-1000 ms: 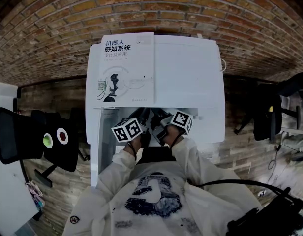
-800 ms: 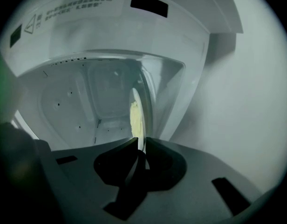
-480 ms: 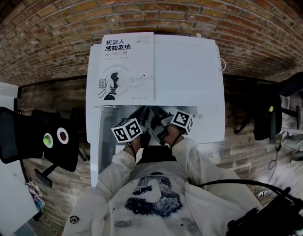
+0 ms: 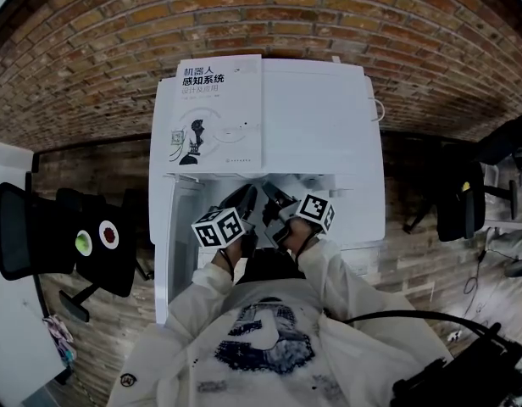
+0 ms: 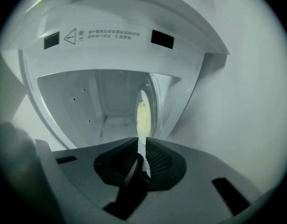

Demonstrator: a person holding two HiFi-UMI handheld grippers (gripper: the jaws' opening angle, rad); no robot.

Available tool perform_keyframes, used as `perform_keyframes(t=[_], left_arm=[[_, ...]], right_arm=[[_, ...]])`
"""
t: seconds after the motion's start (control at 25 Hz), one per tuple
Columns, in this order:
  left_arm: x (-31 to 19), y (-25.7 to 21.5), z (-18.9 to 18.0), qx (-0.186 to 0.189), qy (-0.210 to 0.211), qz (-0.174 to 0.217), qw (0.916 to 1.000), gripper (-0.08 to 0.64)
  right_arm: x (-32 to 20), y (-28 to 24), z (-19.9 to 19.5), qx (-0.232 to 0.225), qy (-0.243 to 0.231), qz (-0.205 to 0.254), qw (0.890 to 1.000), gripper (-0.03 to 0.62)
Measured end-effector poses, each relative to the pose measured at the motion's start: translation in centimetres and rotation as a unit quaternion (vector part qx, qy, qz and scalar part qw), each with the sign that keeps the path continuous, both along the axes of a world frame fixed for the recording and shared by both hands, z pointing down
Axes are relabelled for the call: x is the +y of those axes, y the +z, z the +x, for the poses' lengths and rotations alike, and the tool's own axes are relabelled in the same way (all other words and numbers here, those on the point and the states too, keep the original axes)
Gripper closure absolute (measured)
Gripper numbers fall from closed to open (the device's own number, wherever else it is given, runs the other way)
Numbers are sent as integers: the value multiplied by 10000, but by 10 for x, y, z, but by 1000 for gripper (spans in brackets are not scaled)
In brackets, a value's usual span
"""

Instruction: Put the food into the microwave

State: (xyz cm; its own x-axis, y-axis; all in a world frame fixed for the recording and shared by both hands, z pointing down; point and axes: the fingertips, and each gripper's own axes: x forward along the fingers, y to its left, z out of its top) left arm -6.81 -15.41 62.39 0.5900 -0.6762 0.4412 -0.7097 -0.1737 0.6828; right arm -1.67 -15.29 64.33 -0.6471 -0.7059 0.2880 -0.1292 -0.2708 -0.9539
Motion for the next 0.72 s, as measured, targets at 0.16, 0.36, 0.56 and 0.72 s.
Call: perform_keyframes(t=[0.16,0.36,0.56,0.72], left_arm=[[9,-22,5,-279,251,401,9985,522],[25,-58,12,-774,640,1003,9899,522],[39,-97,9,-1335,788,1616,9746,537],[48,-129,2,-1639,845,2036,9615,552]], right_arm=[[9,-22,6,506,-239,459,9974,537],[21,-59,17,1202,-533,1116,9850,552],[37,-102,27,2041,-794,1840,9582,563],[46,-137,34,2588,-800,2358,9333,575]])
